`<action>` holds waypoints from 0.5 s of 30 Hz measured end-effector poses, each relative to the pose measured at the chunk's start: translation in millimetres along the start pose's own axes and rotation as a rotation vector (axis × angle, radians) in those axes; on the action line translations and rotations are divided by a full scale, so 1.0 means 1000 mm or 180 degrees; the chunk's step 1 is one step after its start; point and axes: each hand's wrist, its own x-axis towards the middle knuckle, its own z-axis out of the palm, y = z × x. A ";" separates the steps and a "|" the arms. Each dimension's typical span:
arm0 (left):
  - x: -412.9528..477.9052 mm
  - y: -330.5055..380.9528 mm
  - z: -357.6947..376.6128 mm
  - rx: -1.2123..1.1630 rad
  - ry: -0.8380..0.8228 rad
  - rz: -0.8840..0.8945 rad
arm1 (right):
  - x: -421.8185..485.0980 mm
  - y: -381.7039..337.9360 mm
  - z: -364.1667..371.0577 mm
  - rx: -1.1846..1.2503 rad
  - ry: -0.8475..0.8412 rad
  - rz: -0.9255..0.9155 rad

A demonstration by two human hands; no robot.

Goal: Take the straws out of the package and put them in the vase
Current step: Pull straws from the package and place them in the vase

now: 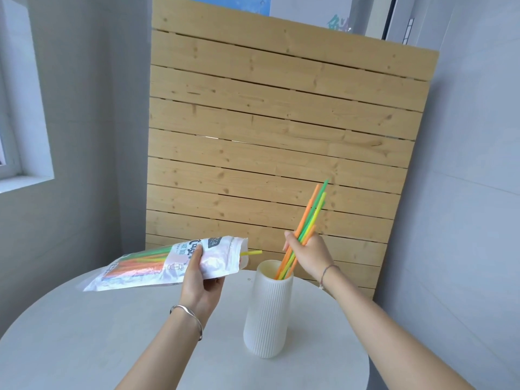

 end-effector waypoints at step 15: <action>-0.003 0.002 0.000 0.0041 -0.0036 0.0013 | -0.005 0.017 0.008 0.0107 0.0144 0.0349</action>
